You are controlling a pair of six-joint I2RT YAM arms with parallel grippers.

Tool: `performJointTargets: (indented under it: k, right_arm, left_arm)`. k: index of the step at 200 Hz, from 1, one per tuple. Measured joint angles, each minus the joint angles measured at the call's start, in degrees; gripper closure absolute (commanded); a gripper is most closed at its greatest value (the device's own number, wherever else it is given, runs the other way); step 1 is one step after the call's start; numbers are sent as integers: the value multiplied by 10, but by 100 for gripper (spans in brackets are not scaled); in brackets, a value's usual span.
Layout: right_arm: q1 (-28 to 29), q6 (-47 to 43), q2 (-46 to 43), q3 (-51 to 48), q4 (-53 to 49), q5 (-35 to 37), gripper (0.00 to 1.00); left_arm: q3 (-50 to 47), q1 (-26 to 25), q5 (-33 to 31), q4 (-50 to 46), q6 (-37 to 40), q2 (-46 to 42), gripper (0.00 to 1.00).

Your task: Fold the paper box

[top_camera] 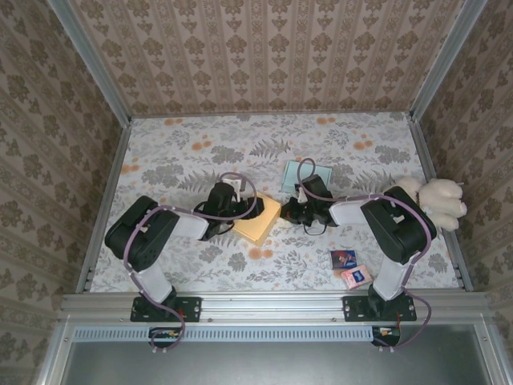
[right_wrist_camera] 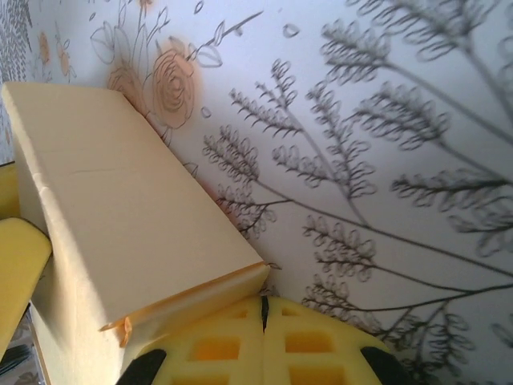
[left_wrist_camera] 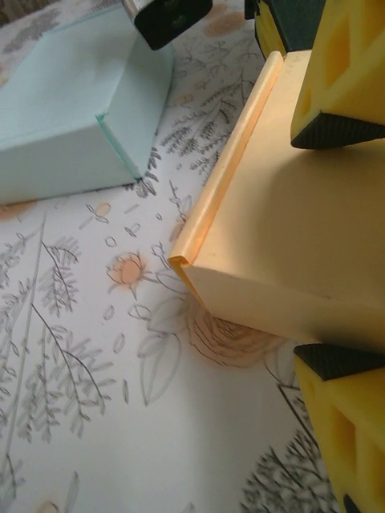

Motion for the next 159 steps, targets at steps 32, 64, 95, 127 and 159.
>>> performJointTargets:
  k: [32,64,95,127,159]
  right_arm:
    - [-10,0,-2,0,-4,0,100]
    - [-12,5,-3,-2,0,0,100]
    - [-12,15,-5,-14,22,-1,100]
    - [-9,22,-13,-35,56,3,100]
    - [-1,24,-40,-60,54,7,100]
  left_arm:
    - [-5,-15,-21,43,-10,12,40]
    - [-5,-30,-54,26,-12,2,39]
    - [-5,-54,-88,-50,-13,-40,36]
    - [-5,-62,-88,-125,-18,-81,29]
    - [-7,-50,-73,-164,-32,-113,23]
